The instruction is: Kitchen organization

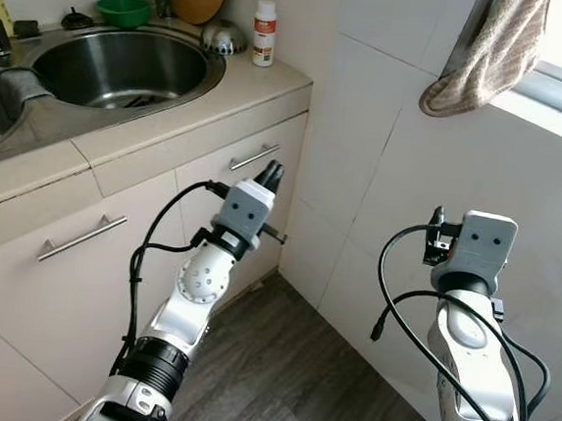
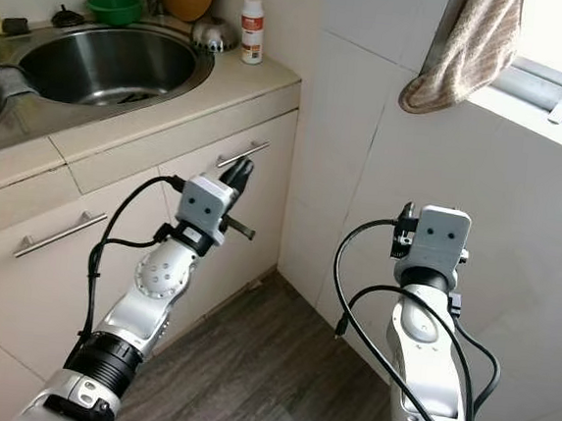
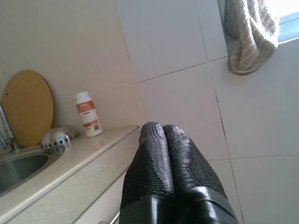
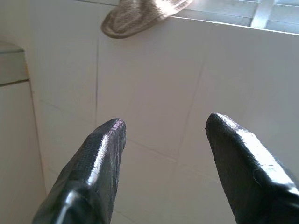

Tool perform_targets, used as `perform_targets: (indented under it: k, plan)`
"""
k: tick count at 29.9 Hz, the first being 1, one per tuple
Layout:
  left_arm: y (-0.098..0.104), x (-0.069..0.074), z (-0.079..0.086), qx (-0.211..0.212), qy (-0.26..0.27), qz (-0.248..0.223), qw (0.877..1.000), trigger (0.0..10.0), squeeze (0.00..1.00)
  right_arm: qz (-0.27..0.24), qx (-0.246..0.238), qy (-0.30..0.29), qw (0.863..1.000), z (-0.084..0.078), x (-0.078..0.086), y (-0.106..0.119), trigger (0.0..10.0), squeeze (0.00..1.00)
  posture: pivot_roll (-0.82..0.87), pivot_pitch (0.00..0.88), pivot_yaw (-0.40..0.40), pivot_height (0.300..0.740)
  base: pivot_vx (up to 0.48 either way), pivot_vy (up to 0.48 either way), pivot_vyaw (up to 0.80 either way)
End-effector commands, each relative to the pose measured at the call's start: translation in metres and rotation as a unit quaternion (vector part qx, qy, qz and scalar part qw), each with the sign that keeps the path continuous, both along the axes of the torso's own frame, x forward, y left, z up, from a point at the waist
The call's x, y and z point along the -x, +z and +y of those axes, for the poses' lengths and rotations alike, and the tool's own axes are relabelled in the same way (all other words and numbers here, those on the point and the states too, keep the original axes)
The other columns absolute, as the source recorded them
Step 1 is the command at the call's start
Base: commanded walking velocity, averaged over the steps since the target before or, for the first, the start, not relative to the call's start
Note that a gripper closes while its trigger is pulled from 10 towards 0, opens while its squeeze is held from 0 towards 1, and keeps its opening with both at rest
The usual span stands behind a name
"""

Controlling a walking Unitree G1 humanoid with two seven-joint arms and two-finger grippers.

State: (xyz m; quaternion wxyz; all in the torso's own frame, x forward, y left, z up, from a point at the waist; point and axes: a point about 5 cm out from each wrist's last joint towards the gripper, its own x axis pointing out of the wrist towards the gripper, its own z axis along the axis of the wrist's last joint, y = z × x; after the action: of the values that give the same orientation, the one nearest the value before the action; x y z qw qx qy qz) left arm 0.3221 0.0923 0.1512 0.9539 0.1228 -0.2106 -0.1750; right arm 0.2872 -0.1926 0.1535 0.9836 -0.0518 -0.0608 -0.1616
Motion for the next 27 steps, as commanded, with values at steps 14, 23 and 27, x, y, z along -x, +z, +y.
perform_targets:
  k: [14, 23, 27]
  plan:
    - [-0.0018, -0.0014, -0.0067, 0.011, -0.020, 0.025, 0.999, 10.0, 0.00, -0.009, 0.001, -0.019, 1.000, -0.0040, -0.0002, 0.0034, 10.0, 0.00, 0.09, 0.000, -0.035, 0.740, 0.000, 0.065, -0.11]
    - [-0.0004, 0.0000, -0.0065, 0.011, -0.022, 0.014, 1.000, 10.0, 0.00, -0.008, 0.002, -0.020, 1.000, -0.0042, 0.0001, 0.0029, 10.0, 0.00, 0.09, 0.000, -0.036, 0.740, 0.000, 0.199, -0.09]
    - [-0.0041, -0.0023, -0.0058, 0.020, -0.021, 0.041, 0.999, 10.0, 0.00, -0.007, 0.002, -0.019, 1.000, -0.0043, 0.0007, 0.0022, 10.0, 0.00, 0.09, 0.000, -0.038, 0.740, 0.000, 0.421, -0.20]
